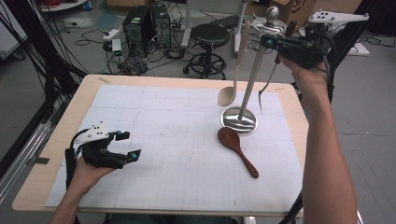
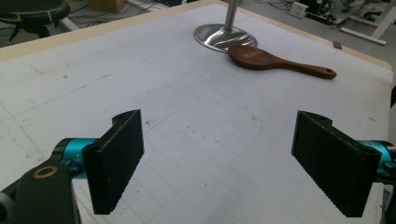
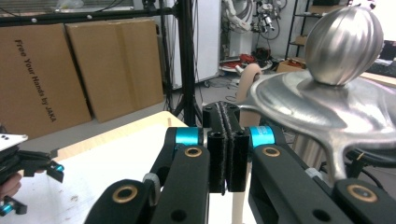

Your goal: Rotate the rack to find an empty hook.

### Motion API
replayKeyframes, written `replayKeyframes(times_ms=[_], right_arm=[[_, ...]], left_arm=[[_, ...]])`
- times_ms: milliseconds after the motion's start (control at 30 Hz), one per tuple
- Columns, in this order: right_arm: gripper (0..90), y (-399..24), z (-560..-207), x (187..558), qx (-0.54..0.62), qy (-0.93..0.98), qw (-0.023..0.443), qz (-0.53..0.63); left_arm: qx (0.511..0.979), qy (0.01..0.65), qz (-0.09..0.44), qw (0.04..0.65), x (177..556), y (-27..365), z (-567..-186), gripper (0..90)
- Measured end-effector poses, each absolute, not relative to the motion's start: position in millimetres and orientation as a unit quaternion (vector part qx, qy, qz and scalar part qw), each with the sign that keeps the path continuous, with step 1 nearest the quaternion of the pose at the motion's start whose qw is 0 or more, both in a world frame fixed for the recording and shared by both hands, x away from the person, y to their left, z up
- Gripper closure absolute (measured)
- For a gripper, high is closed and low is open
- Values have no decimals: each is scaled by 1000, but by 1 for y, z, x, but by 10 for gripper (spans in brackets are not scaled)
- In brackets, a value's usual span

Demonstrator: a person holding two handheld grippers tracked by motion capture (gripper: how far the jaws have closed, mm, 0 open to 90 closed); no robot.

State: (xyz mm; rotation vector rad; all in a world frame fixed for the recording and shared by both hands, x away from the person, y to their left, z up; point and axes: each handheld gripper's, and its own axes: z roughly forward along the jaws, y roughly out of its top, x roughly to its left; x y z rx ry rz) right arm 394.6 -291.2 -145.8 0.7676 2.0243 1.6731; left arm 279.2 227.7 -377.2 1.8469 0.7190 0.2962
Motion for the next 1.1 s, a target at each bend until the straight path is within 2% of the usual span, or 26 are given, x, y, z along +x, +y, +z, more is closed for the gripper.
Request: replayKeyframes(times_ms=[433, 767, 1100], right_arm=[[752, -292, -168, 381, 265, 730, 185, 602], [627, -284, -201, 376, 272, 742, 151, 594], [573, -286, -239, 369, 290, 742, 136, 588]], left_arm=[[778, 303, 125, 536, 279, 227, -378, 176], [778, 303, 125, 536, 278, 227, -378, 176], [779, 301, 125, 535, 278, 227, -377, 176]])
